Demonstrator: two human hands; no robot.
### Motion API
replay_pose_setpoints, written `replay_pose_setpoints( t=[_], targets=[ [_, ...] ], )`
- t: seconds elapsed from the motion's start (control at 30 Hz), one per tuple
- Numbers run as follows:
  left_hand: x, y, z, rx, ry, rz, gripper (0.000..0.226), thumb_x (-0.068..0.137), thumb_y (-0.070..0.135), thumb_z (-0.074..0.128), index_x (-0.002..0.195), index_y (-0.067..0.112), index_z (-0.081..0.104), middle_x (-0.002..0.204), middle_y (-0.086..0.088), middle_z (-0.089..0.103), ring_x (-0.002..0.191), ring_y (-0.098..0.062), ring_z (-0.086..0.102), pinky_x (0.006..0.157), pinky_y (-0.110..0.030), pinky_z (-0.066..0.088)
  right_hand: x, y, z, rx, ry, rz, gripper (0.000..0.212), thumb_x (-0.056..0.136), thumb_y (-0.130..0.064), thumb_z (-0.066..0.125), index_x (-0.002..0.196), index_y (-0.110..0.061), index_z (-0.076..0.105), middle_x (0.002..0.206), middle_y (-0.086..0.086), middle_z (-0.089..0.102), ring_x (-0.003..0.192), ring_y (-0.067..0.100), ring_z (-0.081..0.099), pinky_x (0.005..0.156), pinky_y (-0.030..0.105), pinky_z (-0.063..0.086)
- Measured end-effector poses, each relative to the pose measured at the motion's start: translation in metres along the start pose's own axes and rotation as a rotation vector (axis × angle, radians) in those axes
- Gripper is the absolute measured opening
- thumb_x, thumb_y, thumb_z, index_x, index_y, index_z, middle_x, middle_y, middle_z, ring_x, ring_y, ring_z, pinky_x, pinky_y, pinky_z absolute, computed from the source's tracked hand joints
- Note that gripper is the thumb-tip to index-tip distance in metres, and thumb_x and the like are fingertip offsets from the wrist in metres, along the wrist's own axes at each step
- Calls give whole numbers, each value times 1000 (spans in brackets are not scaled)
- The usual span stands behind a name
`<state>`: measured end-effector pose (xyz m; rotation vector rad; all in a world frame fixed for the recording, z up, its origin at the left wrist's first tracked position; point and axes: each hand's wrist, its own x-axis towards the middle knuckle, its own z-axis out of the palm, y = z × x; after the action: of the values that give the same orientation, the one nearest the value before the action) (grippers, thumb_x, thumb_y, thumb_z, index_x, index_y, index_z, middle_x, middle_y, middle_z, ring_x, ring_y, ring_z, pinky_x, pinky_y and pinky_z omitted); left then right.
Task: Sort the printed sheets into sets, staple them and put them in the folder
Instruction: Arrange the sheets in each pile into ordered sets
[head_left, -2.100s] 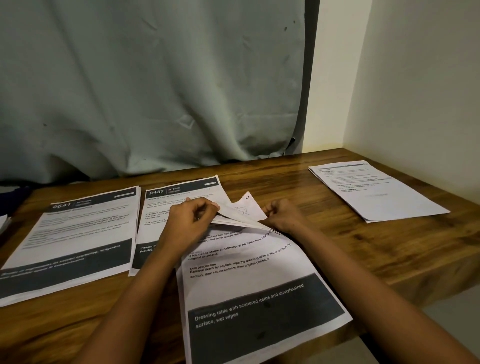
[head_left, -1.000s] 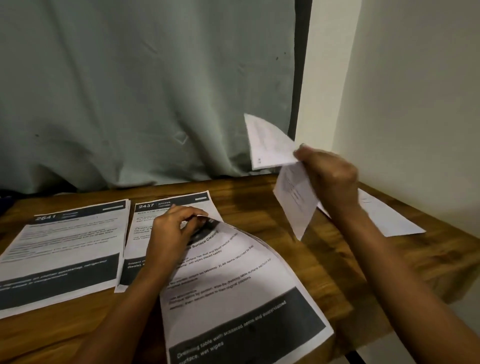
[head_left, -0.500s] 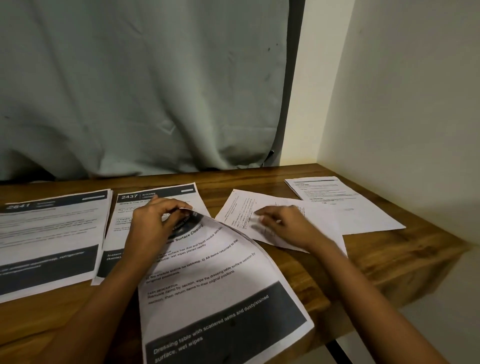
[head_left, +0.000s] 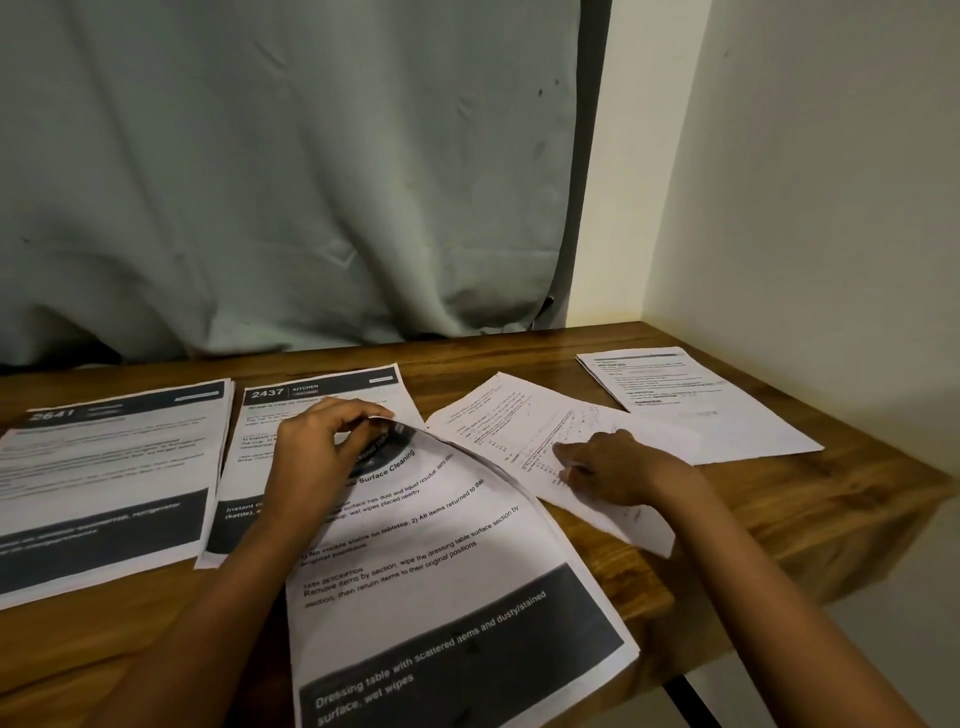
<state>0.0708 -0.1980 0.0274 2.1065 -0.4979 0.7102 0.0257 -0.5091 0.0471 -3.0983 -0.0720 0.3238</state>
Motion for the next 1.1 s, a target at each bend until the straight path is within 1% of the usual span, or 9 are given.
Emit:
replay_pose_setpoints(
  t=[0.1,0.2,0.4,0.47,0.57,0.77,0.87,0.97,1.1],
  targets=[
    [-2,2,1,-31,9,-22,16,88,14,65,98,24,73,100,6,69,93,-7,61,81,-10,42,-7,-17,-6,-37,-39,-13,19,98,-40,42,107,-24,48,99,3,45,94,19,44,68,24,36],
    [-4,6,2,-74,16,-41,17,87,11,66,98,23,73,98,7,69,93,-8,62,83,-16,45,-11,-31,-6,-102,28,-40,38,98,-44,39,112,-14,58,108,8,52,95,19,50,68,24,37],
    [-6,5,5,-121,12,-84,18,87,10,66,97,23,74,100,7,69,96,-7,62,86,-19,48,-3,-34,3,34,148,-135,46,97,-45,43,75,-7,59,72,1,56,71,16,57,65,30,47],
    [-7,4,6,-145,7,-104,19,87,11,66,97,25,73,102,8,68,97,-5,62,87,-20,49,-2,-27,-1,232,149,-182,45,96,-42,47,79,-5,67,75,3,66,66,12,59,63,25,46],
    [-7,3,8,-152,2,-109,19,87,12,67,98,24,74,103,7,69,97,-6,62,88,-19,49,5,-11,-4,406,243,-198,32,94,-38,54,106,-14,71,105,-1,70,84,8,61,72,21,49],
    [-8,2,9,-121,-31,-102,20,86,16,68,103,23,74,109,4,68,101,-8,61,92,-28,50,22,14,11,546,463,142,53,81,-46,70,124,-17,61,131,1,57,107,18,56,70,23,43],
    [-8,1,10,-73,-59,-75,23,85,17,69,106,25,73,111,4,68,103,-11,61,92,-26,48,19,6,15,771,499,7,39,88,-43,63,117,-17,66,128,-1,61,110,14,58,81,24,45],
    [-7,2,11,-54,-74,-60,27,85,20,70,112,28,70,113,4,68,105,-11,59,95,-31,48,11,-17,11,1144,319,-174,26,92,-27,60,113,-13,66,123,2,64,102,12,65,84,22,53],
    [-7,0,13,13,-142,-101,45,87,31,67,130,33,57,125,3,63,117,-16,55,102,-42,45,7,-47,10,1159,165,-334,27,95,-20,55,122,-19,61,118,-2,65,103,11,65,76,20,54]
  ],
)
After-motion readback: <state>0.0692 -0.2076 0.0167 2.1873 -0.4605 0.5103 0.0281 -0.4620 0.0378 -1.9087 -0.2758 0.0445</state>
